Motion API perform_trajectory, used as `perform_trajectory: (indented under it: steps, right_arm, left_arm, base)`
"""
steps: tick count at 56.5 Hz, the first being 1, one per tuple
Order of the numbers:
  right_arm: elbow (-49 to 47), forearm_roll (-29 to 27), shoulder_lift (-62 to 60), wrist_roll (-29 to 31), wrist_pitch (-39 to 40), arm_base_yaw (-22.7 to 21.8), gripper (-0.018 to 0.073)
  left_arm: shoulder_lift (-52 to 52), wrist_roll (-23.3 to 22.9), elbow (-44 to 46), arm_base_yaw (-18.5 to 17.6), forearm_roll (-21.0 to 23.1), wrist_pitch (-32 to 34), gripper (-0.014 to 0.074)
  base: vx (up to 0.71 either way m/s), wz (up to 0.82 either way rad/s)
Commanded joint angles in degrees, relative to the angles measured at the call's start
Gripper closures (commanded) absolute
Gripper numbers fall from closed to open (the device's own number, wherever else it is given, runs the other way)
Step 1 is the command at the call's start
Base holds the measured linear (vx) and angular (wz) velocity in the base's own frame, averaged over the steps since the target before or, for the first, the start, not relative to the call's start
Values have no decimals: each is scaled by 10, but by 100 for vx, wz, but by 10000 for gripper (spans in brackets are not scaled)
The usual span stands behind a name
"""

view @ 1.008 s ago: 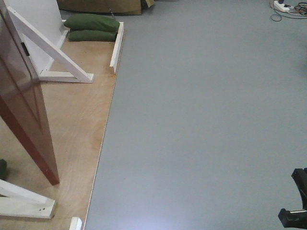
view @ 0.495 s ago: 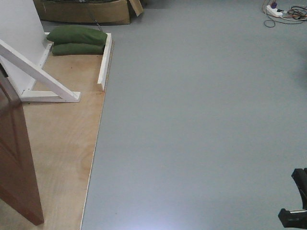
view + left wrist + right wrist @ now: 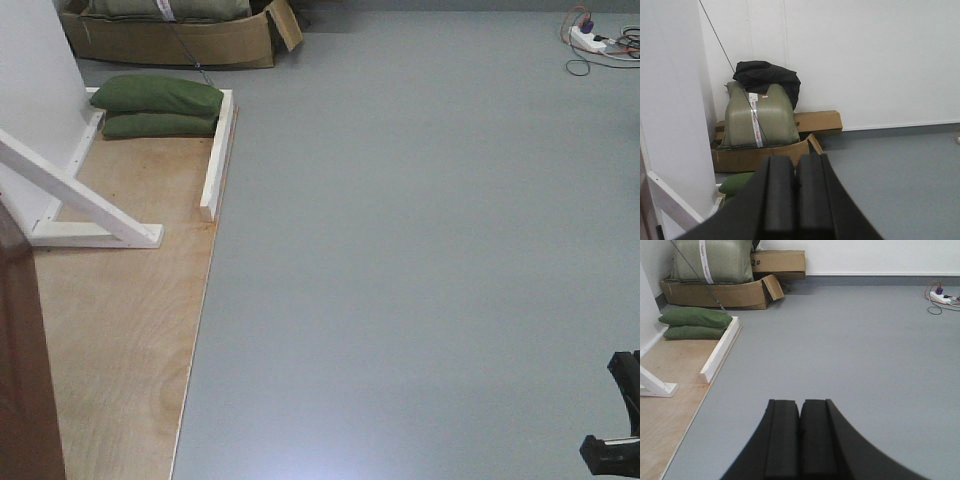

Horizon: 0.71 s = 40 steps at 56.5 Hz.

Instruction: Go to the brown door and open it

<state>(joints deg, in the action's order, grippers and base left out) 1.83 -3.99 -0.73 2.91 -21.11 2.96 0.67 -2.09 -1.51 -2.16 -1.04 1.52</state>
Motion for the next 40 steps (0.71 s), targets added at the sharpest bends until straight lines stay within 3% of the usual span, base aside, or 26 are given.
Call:
perform_trajectory:
  steps: [1,40]
  right_arm:
    - [2,2,-3,4,45,1,559]
    - [2,2,-3,4,45,1,559]
  left_arm:
    - [8,-1,13,0,2,49,530]
    - [8,-1,13,0,2,49,530]
  base:
    - [27,-6]
    - [18,-9]
